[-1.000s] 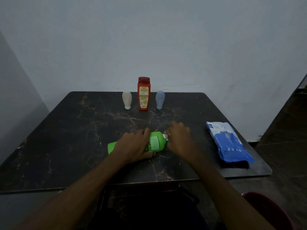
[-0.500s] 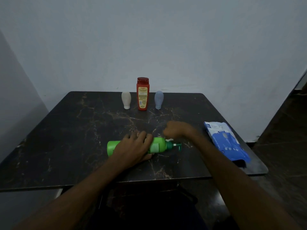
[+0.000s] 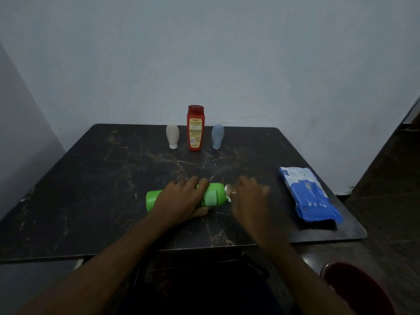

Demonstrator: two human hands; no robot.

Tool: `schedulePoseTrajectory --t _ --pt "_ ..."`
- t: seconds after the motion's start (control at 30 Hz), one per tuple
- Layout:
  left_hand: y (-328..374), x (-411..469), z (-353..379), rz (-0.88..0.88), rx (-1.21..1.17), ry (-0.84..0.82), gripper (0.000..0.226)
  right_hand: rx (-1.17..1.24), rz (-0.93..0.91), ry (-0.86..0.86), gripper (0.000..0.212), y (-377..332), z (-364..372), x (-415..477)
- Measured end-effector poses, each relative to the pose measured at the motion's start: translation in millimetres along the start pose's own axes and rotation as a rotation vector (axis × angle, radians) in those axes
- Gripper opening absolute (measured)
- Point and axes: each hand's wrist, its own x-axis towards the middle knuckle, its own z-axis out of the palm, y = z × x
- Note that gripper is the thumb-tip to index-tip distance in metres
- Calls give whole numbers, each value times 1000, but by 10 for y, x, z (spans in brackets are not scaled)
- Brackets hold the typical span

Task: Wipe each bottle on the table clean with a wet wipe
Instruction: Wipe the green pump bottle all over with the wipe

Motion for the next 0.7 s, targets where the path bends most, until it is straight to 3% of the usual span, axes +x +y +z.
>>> schedulePoseTrajectory --t 0.17,0.27,0.37,0.47,0.57,0.7 --pt "-2 101 -112 -176 -174 -48 78 267 -53 414 18 44 410 -271" --pt "-15 113 -192 -270 -247 2 78 743 263 463 10 -120 309 -286" --pt "16 54 -187 -239 -257 25 75 1595 689 314 14 -161 237 -163" --pt "-22 19 -205 -223 -300 88 73 2171 825 56 19 -98 219 -32" --pt "-43 -5 -228 -191 -322 123 73 2270 676 -145 33 4 232 67" --pt "-44 -25 -210 -158 -311 142 72 2205 545 -206 60 66 224 148"
